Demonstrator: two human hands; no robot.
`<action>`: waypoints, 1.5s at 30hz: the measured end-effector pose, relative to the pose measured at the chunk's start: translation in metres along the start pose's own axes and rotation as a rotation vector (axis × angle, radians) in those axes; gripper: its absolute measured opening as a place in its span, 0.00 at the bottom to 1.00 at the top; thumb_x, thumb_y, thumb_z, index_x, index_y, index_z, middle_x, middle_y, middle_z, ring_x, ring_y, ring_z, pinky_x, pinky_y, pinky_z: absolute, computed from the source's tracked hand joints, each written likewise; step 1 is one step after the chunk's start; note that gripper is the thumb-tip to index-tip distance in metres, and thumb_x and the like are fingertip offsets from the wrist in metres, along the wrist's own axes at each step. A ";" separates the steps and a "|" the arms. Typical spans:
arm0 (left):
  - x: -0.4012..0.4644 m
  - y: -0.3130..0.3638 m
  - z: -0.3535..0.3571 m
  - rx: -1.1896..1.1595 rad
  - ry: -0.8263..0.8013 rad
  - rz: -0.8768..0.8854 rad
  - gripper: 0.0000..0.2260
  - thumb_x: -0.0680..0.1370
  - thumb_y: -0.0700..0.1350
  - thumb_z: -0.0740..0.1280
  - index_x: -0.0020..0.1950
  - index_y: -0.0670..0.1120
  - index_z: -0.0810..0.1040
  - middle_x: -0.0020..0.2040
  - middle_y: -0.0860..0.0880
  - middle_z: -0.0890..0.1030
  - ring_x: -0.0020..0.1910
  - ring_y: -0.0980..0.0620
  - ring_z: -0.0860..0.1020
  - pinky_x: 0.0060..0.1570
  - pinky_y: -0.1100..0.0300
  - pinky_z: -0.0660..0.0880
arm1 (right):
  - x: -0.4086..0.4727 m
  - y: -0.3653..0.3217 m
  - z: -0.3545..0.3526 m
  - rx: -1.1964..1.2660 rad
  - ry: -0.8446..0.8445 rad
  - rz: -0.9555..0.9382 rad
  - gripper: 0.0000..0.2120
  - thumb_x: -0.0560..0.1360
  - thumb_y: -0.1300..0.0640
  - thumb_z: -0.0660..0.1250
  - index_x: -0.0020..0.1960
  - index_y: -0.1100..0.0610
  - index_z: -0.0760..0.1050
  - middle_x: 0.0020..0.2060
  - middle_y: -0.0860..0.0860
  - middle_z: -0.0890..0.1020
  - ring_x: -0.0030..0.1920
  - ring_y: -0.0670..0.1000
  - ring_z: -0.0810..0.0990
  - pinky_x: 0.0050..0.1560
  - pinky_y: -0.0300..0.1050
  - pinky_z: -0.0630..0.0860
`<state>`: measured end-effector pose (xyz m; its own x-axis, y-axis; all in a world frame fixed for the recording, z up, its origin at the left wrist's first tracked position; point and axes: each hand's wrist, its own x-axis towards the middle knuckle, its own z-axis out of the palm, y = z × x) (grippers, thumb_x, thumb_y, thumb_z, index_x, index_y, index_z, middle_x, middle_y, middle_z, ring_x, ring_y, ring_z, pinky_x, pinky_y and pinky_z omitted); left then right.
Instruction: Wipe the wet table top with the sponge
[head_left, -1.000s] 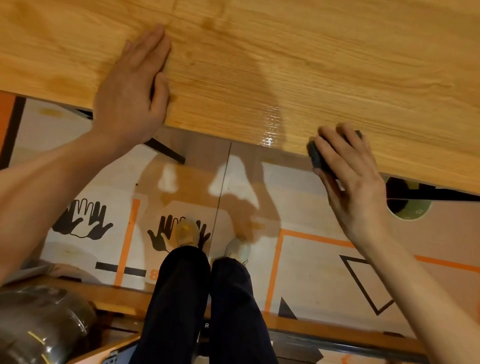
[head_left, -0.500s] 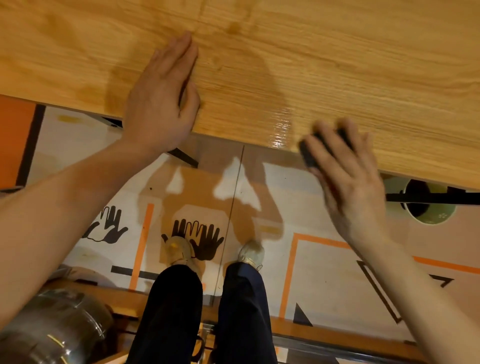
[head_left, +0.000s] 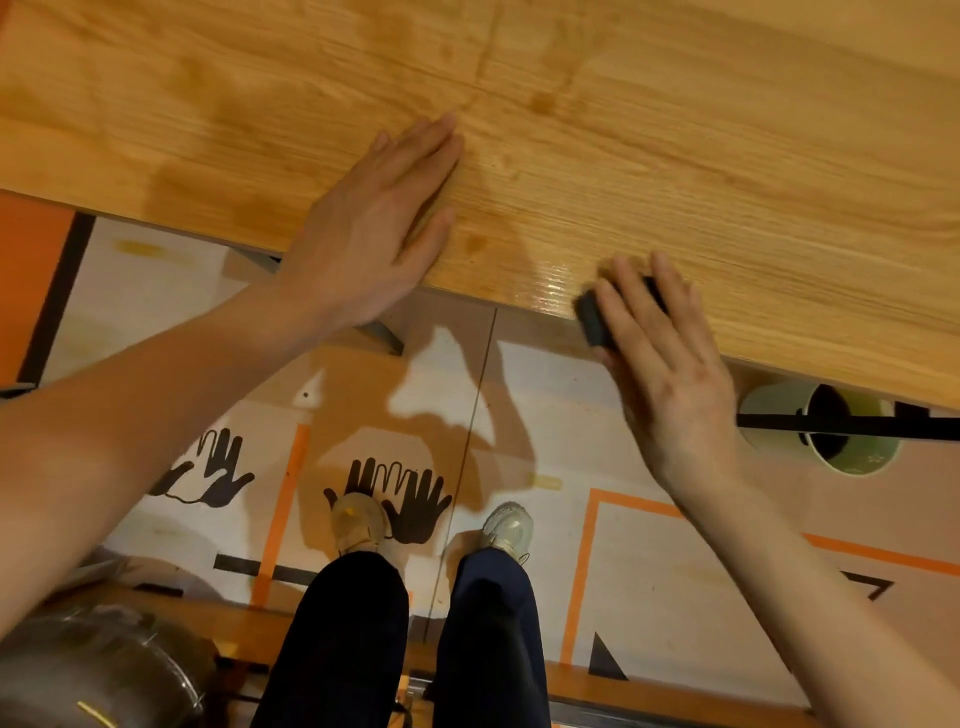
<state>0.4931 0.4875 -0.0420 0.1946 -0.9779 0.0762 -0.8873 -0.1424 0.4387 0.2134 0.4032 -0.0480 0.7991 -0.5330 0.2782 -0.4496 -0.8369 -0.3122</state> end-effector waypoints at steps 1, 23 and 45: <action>-0.006 -0.011 -0.006 0.009 0.012 0.002 0.25 0.86 0.51 0.52 0.81 0.41 0.60 0.82 0.46 0.58 0.81 0.49 0.55 0.79 0.64 0.43 | -0.006 0.003 -0.002 0.017 0.023 0.040 0.21 0.80 0.64 0.65 0.72 0.65 0.68 0.72 0.59 0.68 0.75 0.61 0.61 0.76 0.61 0.56; -0.034 -0.114 -0.045 0.111 0.115 0.041 0.23 0.86 0.47 0.50 0.79 0.39 0.64 0.80 0.42 0.63 0.80 0.45 0.61 0.78 0.45 0.60 | 0.112 -0.156 0.102 0.074 0.031 -0.189 0.19 0.80 0.67 0.61 0.70 0.63 0.71 0.70 0.59 0.72 0.73 0.59 0.67 0.74 0.57 0.62; -0.032 -0.113 -0.043 0.155 0.097 0.051 0.26 0.83 0.48 0.53 0.80 0.39 0.61 0.81 0.42 0.61 0.80 0.46 0.59 0.80 0.55 0.52 | 0.077 -0.101 0.029 0.081 -0.216 0.195 0.21 0.84 0.56 0.54 0.76 0.58 0.62 0.76 0.50 0.62 0.78 0.50 0.53 0.77 0.57 0.54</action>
<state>0.6056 0.5418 -0.0555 0.1800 -0.9663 0.1840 -0.9493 -0.1217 0.2898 0.3315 0.4509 -0.0210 0.7708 -0.6370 0.0087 -0.5769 -0.7038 -0.4145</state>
